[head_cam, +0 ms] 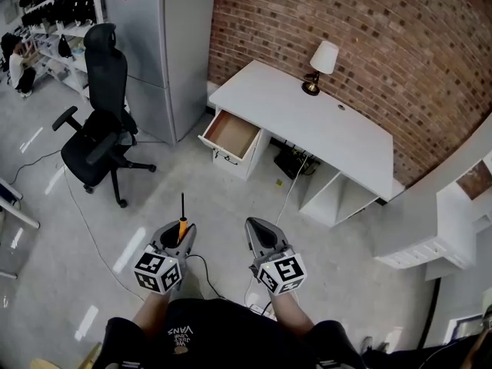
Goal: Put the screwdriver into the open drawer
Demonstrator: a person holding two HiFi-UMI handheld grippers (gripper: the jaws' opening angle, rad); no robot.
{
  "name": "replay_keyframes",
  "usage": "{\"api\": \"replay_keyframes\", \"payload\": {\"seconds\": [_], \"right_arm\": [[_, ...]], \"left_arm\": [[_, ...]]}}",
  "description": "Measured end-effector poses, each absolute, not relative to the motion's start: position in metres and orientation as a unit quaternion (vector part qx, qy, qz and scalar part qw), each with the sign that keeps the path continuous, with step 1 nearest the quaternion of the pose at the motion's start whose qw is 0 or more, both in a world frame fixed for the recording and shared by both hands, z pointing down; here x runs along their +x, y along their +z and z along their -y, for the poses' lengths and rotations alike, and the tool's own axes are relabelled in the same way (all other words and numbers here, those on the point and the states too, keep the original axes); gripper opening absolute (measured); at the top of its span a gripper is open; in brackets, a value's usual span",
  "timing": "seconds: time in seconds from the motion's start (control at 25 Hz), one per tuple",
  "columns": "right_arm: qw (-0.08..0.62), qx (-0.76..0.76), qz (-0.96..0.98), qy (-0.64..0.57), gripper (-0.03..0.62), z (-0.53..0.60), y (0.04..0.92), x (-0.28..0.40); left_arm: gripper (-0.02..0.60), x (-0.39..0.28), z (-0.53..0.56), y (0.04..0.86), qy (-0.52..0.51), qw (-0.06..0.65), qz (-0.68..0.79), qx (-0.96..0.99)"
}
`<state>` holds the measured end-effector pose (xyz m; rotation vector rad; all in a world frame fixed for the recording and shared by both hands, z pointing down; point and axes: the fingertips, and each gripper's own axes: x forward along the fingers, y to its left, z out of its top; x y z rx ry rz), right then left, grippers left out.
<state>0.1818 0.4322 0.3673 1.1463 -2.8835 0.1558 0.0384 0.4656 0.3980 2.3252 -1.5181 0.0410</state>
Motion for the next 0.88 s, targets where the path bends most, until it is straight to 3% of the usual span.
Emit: {"api": "replay_keyframes", "payload": {"seconds": [0.36,0.88], "right_arm": [[0.022,0.4,0.914,0.064,-0.005,-0.368,0.372,0.164],[0.019,0.475,0.877,0.069,-0.005,-0.244,0.364,0.082]], "left_arm": [[0.101,0.013,-0.398,0.403,0.021,0.19,0.519,0.833],[0.101,-0.07,-0.248,0.393,0.038,0.188,0.452,0.871]]}}
